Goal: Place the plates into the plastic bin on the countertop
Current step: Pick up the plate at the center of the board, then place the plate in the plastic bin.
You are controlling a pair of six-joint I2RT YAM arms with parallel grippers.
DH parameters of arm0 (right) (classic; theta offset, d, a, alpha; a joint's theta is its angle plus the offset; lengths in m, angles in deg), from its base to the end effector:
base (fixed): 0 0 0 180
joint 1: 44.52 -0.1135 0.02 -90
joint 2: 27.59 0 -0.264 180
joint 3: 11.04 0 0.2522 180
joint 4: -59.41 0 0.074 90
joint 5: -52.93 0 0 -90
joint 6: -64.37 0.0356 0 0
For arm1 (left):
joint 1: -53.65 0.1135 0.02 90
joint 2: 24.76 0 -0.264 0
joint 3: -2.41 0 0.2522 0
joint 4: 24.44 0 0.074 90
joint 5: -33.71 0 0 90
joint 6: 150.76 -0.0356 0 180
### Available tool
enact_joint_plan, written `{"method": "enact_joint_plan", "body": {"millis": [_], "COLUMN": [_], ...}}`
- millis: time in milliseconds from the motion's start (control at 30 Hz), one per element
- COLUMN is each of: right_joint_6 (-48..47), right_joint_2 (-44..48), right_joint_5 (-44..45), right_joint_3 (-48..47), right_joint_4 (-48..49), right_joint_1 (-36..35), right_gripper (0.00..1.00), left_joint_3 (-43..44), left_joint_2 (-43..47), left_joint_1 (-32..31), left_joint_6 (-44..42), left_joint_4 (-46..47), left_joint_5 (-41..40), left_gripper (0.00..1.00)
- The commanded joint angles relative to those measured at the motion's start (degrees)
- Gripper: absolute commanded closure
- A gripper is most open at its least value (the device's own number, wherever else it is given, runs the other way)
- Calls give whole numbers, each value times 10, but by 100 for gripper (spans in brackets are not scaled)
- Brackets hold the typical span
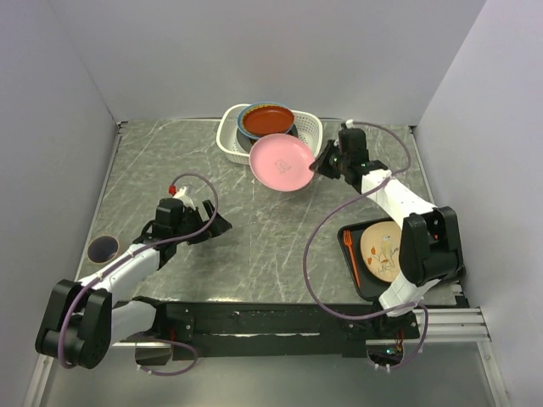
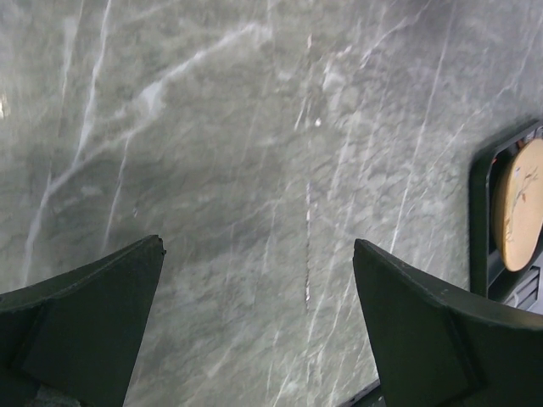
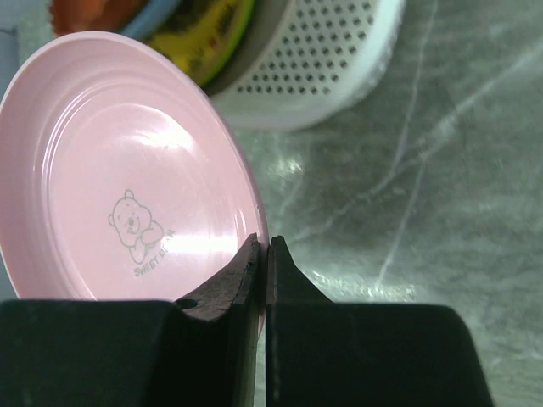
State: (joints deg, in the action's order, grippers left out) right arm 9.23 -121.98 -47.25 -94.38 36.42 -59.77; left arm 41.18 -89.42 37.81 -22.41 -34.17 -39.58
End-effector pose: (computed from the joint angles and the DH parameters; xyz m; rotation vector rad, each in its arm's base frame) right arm 0.3631 0.1055 0.2674 0.2765 2.2208 0.6833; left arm 0.2106 -0.0704 0.1790 -0.2771 2.2763 -0.8340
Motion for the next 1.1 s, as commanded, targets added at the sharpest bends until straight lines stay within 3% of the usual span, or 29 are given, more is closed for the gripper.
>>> {"method": "enact_joint_plan", "body": {"millis": [0,600,1067], "right_joint_6": [1,7,30], "right_joint_2": [-16,-142,-294], "right_joint_5": [-6,-15,-49], "right_joint_3": [-70,-310,-544], "right_joint_4": [-2,-70,-125], "right_joint_1": [-1,-1,18], "right_gripper": [100,100,100], "left_joint_3": [-14,-30,-41], "left_joint_2": [9,-10,-35], "left_joint_1": [1,2,2], "left_joint_6": [-5,12,17], "left_joint_4": [34,59,87], "left_joint_5": [12,12,24], "left_gripper": [1,1,1]}}
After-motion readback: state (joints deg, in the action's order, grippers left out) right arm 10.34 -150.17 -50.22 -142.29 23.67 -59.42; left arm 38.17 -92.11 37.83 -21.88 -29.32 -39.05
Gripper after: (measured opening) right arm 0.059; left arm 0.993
